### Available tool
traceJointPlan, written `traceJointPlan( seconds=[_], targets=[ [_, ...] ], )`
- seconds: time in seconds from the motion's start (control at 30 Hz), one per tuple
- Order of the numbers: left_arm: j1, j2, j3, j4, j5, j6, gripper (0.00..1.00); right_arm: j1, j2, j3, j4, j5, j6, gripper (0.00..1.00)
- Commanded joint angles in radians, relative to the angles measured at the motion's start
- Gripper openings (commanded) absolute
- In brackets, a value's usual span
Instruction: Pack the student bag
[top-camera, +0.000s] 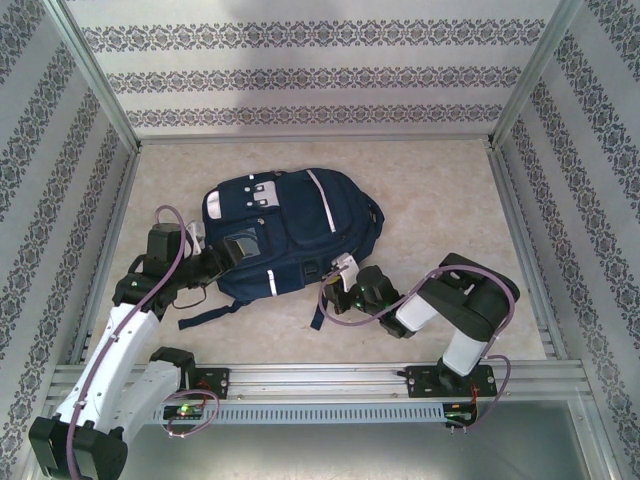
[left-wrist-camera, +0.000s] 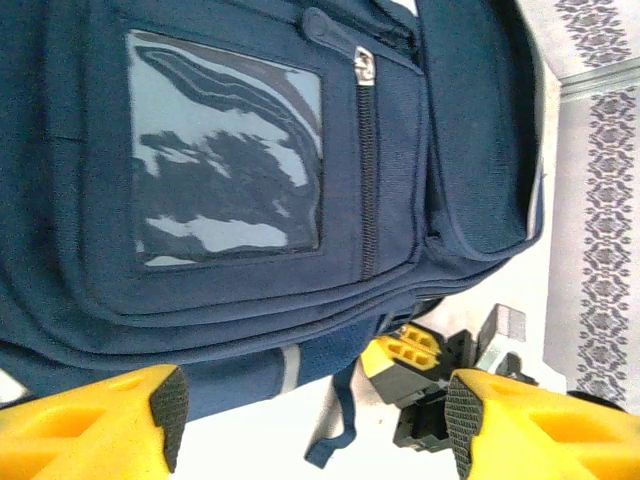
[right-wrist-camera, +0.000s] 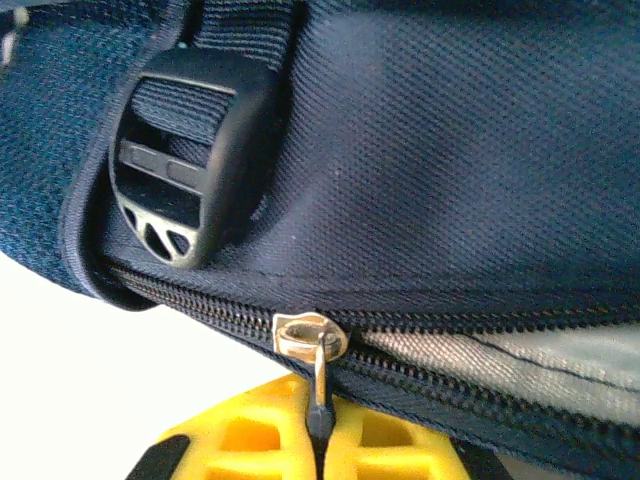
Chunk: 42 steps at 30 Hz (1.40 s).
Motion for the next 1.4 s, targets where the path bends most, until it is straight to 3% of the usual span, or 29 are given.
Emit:
traceJointPlan(
  seconds=[0.0,0.2,0.33,0.47,0.73,0.9,1.03,1.23,1.37],
  targets=[
    [0.013,-0.016,-0.001,-0.075,-0.043,-0.005,0.72,-0.023,-0.079,-0.006,-0.087,0.024,-0.014,0.00],
    [0.013,-0.098,-0.070,-0.143,-0.054,-0.164,0.74,-0.023,-0.192,-0.003,-0.226,0.072,-0.003,0.00],
    [0.011,-0.139,-0.177,-0.072,0.012,-0.261,0.71,-0.017,-0.211,0.003,-0.246,0.068,0.028,0.00],
    [0.004,-0.137,-0.254,0.030,0.051,-0.289,0.66,-0.002,-0.198,0.009,-0.223,0.066,0.053,0.00],
    [-0.019,-0.126,-0.350,0.145,0.016,-0.322,0.62,0.043,-0.175,0.035,-0.204,0.076,0.076,0.00],
    [-0.030,-0.017,-0.371,0.276,-0.003,-0.316,0.61,0.055,-0.164,0.035,-0.208,0.084,0.075,0.00],
    [-0.034,0.099,-0.331,0.314,-0.044,-0.286,0.61,0.057,-0.176,0.035,-0.250,0.099,0.062,0.00],
    [-0.038,0.195,-0.240,0.205,-0.266,-0.212,0.37,0.054,-0.235,0.080,-0.421,0.147,0.014,0.00],
    [-0.038,0.229,-0.224,0.215,-0.332,-0.228,0.31,0.039,-0.257,0.127,-0.582,0.181,-0.008,0.00]
  ],
)
